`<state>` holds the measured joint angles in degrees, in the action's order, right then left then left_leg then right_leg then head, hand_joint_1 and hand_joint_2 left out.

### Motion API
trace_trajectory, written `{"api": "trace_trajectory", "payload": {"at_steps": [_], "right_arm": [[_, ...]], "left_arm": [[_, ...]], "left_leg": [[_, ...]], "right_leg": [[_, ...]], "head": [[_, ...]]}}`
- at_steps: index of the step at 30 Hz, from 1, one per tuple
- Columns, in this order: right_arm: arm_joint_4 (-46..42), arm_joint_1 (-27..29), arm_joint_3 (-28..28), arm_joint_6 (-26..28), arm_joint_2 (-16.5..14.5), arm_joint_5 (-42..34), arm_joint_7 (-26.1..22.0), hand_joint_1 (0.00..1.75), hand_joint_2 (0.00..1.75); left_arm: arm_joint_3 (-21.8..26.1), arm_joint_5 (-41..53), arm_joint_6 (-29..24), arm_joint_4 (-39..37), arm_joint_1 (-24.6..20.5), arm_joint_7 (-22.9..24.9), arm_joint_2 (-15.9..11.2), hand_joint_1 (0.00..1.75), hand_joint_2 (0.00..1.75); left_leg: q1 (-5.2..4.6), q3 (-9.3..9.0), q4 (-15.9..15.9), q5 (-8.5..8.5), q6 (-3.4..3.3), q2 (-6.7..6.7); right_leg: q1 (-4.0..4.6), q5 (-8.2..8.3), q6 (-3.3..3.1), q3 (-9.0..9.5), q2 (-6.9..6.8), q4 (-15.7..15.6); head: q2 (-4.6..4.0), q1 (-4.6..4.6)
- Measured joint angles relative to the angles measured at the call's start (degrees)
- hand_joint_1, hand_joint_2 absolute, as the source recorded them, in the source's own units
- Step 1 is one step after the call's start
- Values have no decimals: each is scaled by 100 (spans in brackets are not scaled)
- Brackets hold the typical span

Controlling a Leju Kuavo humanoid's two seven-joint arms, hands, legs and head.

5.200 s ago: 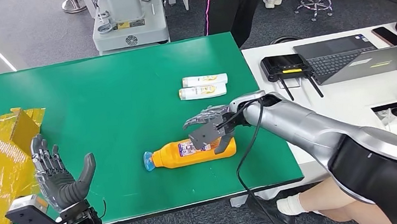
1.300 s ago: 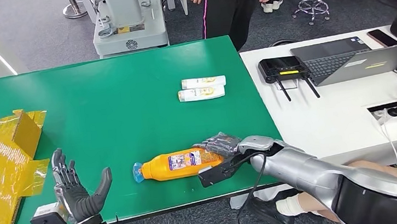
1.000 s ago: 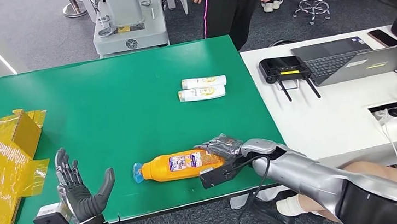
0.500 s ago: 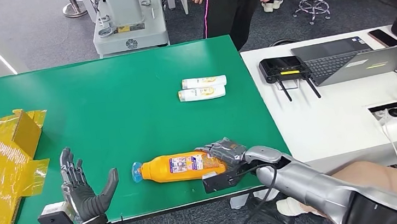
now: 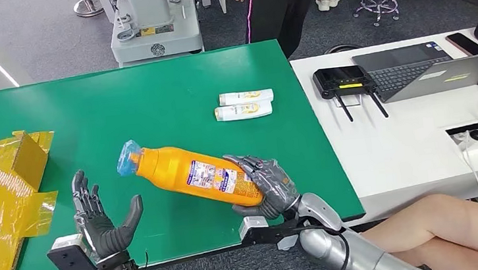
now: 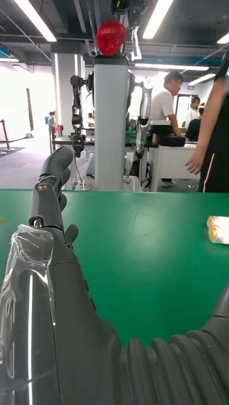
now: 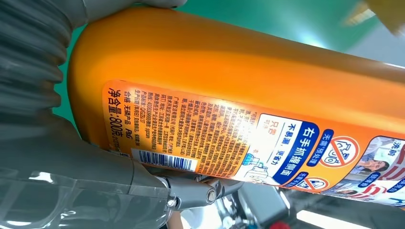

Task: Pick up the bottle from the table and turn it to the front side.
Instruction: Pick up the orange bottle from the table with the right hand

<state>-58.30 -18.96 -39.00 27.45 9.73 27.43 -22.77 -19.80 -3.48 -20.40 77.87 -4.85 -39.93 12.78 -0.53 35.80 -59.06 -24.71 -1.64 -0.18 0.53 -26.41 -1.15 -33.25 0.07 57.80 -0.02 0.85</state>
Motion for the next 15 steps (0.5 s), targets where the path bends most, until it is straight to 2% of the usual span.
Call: {"api": "trace_trajectory", "payload": {"at_steps": [6, 12, 15], "right_arm": [[-15, 79, 159, 162, -418, -324, -302, 175, 175], [27, 94, 277, 203, -623, -415, -410, 175, 175], [56, 93, 363, 386, -708, -294, -476, 175, 175]], "left_arm": [[21, 52, -126, -77, -160, 0, -13, 0, 175], [43, 114, -130, -149, -241, 2, -53, 0, 175], [60, 238, 37, -168, -276, 31, -68, 0, 175]], "left_leg": [[0, 1, 0, 1, 0, 0], [0, 3, 0, 2, -1, -1], [-1, 4, -1, 2, -1, -1]], "right_leg": [[0, 0, 0, -1, -2, 0], [0, 1, 0, -2, -2, 1], [-1, 0, 0, -3, -3, 1]], "head": [[0, 0], [0, 0], [0, 0]]}}
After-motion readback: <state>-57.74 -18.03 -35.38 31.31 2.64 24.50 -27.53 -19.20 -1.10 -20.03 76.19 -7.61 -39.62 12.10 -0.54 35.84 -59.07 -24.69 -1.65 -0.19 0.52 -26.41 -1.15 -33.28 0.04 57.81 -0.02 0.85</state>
